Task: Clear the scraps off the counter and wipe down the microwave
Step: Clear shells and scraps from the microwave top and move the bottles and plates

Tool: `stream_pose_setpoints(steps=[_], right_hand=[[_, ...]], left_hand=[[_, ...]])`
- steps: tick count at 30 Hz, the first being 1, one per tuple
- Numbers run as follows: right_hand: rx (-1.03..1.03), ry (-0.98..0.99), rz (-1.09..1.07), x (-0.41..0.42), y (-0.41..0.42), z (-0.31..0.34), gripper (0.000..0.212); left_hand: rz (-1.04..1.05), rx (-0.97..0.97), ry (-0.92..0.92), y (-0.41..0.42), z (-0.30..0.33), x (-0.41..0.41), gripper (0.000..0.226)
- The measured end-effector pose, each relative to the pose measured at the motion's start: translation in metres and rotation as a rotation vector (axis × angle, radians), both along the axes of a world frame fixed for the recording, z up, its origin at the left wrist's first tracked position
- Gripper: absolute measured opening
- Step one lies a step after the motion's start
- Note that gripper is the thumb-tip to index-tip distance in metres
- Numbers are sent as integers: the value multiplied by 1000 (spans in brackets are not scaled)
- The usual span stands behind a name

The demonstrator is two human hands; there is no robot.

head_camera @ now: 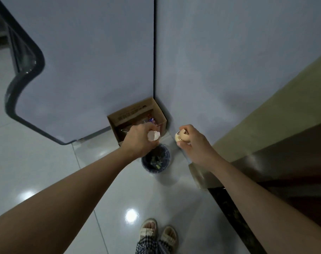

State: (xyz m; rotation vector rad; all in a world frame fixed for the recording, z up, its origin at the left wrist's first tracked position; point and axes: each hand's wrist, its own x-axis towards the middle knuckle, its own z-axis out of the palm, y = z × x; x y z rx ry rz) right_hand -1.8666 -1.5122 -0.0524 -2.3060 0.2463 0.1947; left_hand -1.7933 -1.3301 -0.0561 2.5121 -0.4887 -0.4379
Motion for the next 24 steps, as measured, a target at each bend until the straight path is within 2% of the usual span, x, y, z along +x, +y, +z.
stream_pose_setpoints(steps=[15, 24], right_hand=[[-13, 88, 175, 56, -18, -121, 34], [2, 155, 279, 95, -24, -242, 35]], left_hand=[[261, 19, 161, -10, -118, 9, 34], [428, 18, 206, -27, -233, 20, 39]])
